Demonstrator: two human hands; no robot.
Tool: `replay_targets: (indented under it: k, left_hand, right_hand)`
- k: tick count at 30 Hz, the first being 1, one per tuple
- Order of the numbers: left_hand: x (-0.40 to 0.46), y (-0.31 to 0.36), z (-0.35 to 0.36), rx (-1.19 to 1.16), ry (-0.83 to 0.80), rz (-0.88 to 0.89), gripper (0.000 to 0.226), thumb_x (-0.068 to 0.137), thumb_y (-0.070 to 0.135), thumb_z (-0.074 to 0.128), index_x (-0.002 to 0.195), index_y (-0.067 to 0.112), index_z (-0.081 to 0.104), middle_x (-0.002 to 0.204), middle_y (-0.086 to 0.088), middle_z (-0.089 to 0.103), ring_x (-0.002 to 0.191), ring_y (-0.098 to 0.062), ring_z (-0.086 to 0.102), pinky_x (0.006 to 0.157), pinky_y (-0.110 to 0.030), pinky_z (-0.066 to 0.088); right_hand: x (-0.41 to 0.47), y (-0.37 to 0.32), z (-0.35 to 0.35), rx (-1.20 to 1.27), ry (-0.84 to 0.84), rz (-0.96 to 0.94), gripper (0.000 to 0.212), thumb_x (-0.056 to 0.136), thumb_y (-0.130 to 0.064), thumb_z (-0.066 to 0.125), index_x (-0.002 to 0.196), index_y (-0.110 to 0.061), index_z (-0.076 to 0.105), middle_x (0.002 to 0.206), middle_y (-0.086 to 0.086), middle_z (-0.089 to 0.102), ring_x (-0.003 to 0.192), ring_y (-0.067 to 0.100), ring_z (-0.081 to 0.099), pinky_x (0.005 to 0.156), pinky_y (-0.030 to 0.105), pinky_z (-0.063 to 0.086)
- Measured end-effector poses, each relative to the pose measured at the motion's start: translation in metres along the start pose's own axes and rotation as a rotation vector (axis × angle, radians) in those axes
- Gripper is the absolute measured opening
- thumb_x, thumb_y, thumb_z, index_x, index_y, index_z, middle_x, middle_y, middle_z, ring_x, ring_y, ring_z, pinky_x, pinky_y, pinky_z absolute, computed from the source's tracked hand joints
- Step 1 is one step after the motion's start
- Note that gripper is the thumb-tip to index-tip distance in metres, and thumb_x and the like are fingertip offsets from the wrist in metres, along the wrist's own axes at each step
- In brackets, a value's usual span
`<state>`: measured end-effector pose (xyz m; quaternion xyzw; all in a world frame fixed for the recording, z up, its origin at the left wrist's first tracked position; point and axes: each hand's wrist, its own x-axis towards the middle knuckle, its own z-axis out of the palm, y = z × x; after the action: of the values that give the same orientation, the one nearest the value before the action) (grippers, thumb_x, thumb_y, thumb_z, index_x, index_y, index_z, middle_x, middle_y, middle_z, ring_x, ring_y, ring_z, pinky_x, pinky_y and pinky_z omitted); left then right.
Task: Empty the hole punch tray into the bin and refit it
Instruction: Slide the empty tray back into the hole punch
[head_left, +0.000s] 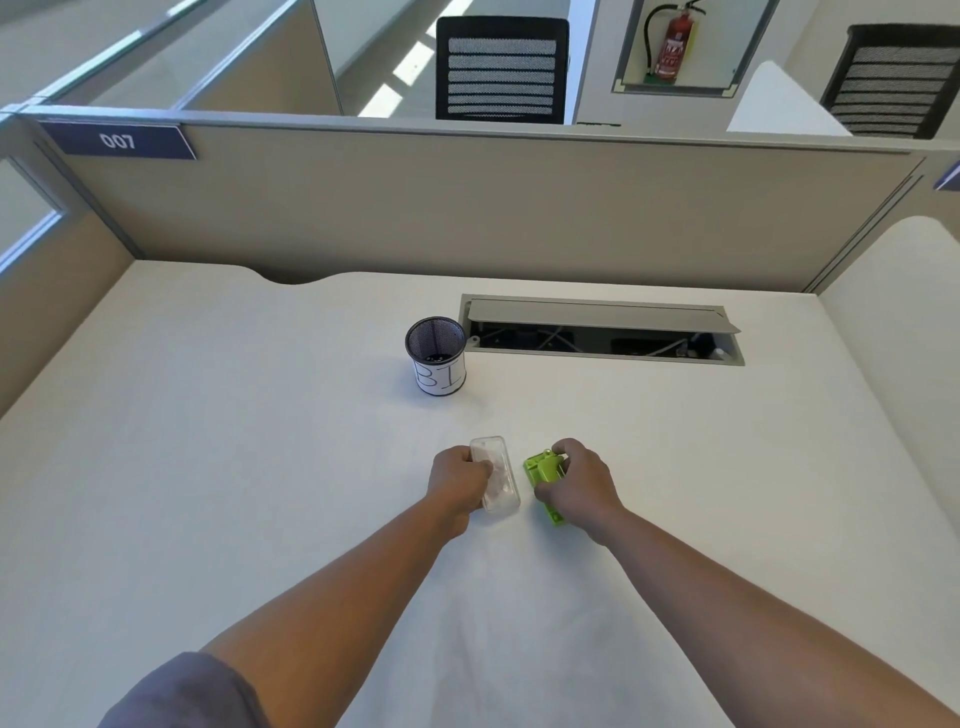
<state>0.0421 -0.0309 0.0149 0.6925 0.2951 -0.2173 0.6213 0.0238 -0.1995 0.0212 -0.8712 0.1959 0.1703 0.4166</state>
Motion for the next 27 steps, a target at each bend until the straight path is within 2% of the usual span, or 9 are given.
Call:
replay_targets:
  k: [2,6,8,13,15,18,23,27]
  left_hand:
    - [-0.001,0.001,-0.001,0.008,-0.003,0.008,0.020,0.090,-0.002,0.054,0.080,0.013,0.062,0.095,-0.017,0.068,0.090,-0.032,0.069,0.084,-0.051,0.059]
    - [-0.004,0.006,-0.002,-0.016,-0.040,0.002,0.019,0.090,-0.003,0.050,0.087,0.011,0.063,0.106,-0.022,0.070,0.103,-0.036,0.071,0.083,-0.051,0.061]
    - [-0.005,0.008,-0.002,-0.045,-0.065,-0.004,0.019,0.091,-0.003,0.050,0.092,0.010,0.064,0.111,-0.022,0.071,0.102,-0.035,0.072,0.082,-0.050,0.062]
    - [-0.007,0.016,0.001,-0.095,-0.133,0.002,0.021,0.096,-0.002,0.048,0.098,0.012,0.063,0.104,-0.015,0.072,0.086,-0.027,0.073,0.083,-0.047,0.062]
    - [-0.008,0.018,0.002,-0.091,-0.145,0.014,0.019,0.096,-0.002,0.049,0.097,0.012,0.062,0.101,-0.014,0.070,0.083,-0.025,0.072,0.085,-0.047,0.061]
    - [-0.010,0.020,0.003,-0.106,-0.150,0.018,0.019,0.095,-0.003,0.049,0.096,0.010,0.062,0.102,-0.014,0.069,0.087,-0.028,0.072,0.087,-0.049,0.061]
    - [-0.015,0.024,0.004,-0.118,-0.158,0.013,0.018,0.093,-0.003,0.052,0.100,0.011,0.062,0.111,-0.018,0.069,0.102,-0.034,0.071,0.084,-0.049,0.062]
    - [-0.018,0.026,0.004,-0.129,-0.185,0.008,0.016,0.092,-0.002,0.058,0.101,0.011,0.062,0.112,-0.018,0.070,0.104,-0.036,0.071,0.083,-0.049,0.062]
  right_hand:
    - [0.000,-0.001,-0.003,0.079,0.010,-0.007,0.056,0.071,-0.017,0.076,0.122,-0.025,0.056,0.109,0.003,0.059,0.092,0.023,0.060,0.066,0.031,0.050]
    - [0.001,-0.009,-0.010,0.323,-0.017,0.014,0.041,0.075,-0.014,0.072,0.110,-0.029,0.058,0.100,0.000,0.057,0.082,0.021,0.058,0.067,0.034,0.051]
    - [0.001,-0.015,-0.011,0.459,-0.044,0.033,0.035,0.079,-0.013,0.069,0.110,-0.027,0.060,0.097,0.002,0.055,0.080,0.021,0.055,0.067,0.035,0.049]
    - [-0.002,-0.030,-0.009,0.670,-0.083,0.065,0.031,0.080,-0.015,0.060,0.111,-0.016,0.066,0.091,0.007,0.058,0.068,0.021,0.051,0.056,0.029,0.042]
    - [-0.005,-0.036,-0.009,0.715,-0.092,0.080,0.023,0.084,-0.010,0.054,0.102,-0.014,0.068,0.083,0.006,0.057,0.062,0.020,0.048,0.053,0.026,0.038]
    - [-0.006,-0.041,-0.008,0.748,-0.087,0.089,0.020,0.085,-0.006,0.049,0.086,-0.017,0.066,0.080,0.008,0.053,0.064,0.020,0.044,0.054,0.028,0.033]
    - [-0.007,-0.043,-0.008,0.748,-0.099,0.098,0.019,0.087,-0.004,0.044,0.088,-0.015,0.059,0.071,0.004,0.050,0.059,0.017,0.042,0.050,0.025,0.033]
    - [-0.008,-0.043,-0.006,0.716,-0.116,0.085,0.018,0.089,-0.006,0.044,0.091,-0.014,0.061,0.071,0.003,0.052,0.059,0.018,0.045,0.050,0.024,0.037]
